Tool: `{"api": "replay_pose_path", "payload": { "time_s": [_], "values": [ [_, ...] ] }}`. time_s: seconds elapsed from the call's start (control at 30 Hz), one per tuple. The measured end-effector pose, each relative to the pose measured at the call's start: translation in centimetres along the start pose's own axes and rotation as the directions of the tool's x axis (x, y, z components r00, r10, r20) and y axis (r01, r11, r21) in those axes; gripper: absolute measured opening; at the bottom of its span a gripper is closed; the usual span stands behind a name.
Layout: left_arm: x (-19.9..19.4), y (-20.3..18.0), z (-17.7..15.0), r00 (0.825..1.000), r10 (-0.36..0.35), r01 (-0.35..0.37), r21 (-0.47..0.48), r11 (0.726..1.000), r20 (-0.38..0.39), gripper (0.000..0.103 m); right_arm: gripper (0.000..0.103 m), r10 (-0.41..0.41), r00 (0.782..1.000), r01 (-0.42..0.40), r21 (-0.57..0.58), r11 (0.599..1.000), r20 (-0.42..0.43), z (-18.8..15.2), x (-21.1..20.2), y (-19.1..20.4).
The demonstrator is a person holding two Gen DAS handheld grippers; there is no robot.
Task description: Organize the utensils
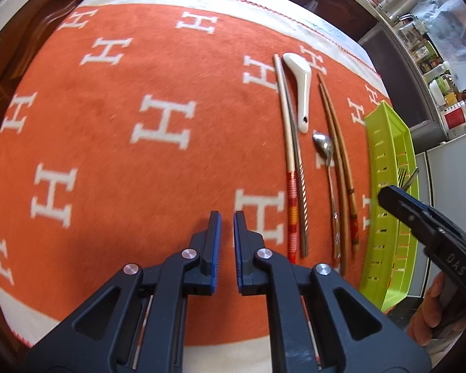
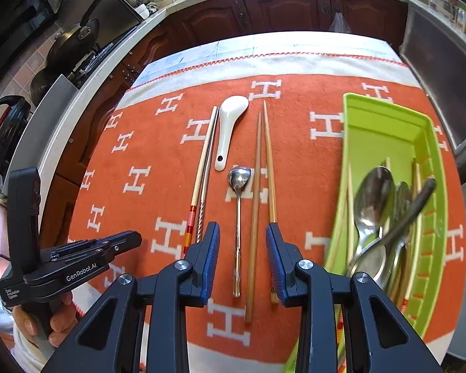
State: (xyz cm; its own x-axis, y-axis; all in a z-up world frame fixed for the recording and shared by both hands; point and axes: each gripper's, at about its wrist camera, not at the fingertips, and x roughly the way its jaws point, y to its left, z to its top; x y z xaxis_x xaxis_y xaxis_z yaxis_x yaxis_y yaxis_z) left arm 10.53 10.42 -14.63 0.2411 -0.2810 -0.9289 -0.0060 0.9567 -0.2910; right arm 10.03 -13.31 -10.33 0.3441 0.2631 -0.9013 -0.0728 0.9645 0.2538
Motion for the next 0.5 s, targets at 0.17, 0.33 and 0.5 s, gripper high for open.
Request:
{"api": "replay_pose_path", "payload": {
  "time_s": [0.17, 0.33, 0.5],
  "values": [
    [1.5, -2.6, 1.7, 1.000, -0.003, 0.003, 0.075, 0.997, 0.005, 0.006, 0.032, 0.007, 1.000, -0.007, 0.017, 1.000, -0.023, 1.6, 1.9, -0.8],
    [2.8, -5.4, 2.1, 0.997, 0.070, -0.077, 0.180, 0.981, 0.044, 0.006, 0.032, 0.021, 0.999, -0.020, 0.012, 1.000, -0.034, 1.9, 2.9, -0.9],
    [3.6, -6.4, 2.4, 0.996, 0.068, -0.077, 0.210, 0.975, 0.049, 0.006, 0.032, 0.030, 0.999, -0.029, 0.012, 0.999, -0.040, 1.8, 3.4, -1.2]
  ]
}}
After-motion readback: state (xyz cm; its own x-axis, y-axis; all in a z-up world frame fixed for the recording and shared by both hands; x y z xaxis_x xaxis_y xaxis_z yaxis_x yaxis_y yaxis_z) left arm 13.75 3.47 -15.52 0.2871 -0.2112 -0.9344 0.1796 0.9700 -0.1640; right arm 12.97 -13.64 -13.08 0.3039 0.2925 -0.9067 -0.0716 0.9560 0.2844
